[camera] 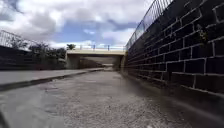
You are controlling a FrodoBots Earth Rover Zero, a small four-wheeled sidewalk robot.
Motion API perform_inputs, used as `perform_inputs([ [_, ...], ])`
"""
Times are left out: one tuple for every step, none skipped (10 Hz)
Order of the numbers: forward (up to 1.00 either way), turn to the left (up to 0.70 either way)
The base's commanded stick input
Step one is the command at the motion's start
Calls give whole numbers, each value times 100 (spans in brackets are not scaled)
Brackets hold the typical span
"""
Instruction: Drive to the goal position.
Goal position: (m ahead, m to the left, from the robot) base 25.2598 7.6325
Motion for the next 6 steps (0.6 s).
perform_inputs([
  [100, 0],
  [100, 0],
  [100, 0],
  [100, 0],
  [100, 0],
  [100, 0],
])
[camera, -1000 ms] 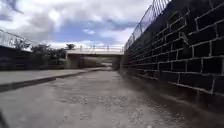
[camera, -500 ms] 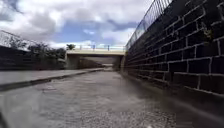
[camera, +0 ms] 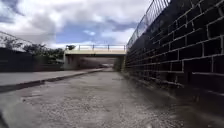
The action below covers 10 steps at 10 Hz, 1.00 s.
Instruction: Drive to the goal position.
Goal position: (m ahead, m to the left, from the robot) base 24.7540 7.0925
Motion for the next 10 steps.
perform_inputs([
  [100, 0],
  [100, 0],
  [100, 0],
  [100, 0],
  [100, 0],
  [100, 0],
  [100, 0],
  [100, 0],
  [100, 0],
  [100, 0],
])
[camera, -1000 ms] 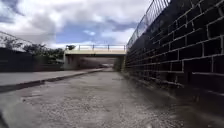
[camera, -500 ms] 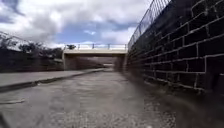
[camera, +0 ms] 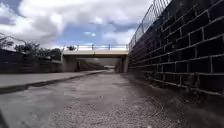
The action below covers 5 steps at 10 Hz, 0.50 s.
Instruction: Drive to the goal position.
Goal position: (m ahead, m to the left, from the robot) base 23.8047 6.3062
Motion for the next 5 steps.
perform_inputs([
  [100, 0],
  [100, 0],
  [100, 0],
  [100, 7],
  [100, 15],
])
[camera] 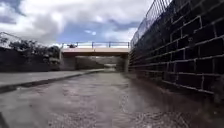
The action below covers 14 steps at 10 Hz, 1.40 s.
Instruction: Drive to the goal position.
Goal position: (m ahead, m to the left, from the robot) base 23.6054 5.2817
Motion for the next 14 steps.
perform_inputs([
  [100, 24],
  [100, 0],
  [100, 0],
  [100, 0],
  [100, 0],
  [100, 0],
  [100, 0],
  [100, 0],
  [100, 0],
  [100, 0],
  [100, 0],
  [100, 0],
  [100, 0],
  [100, 0],
])
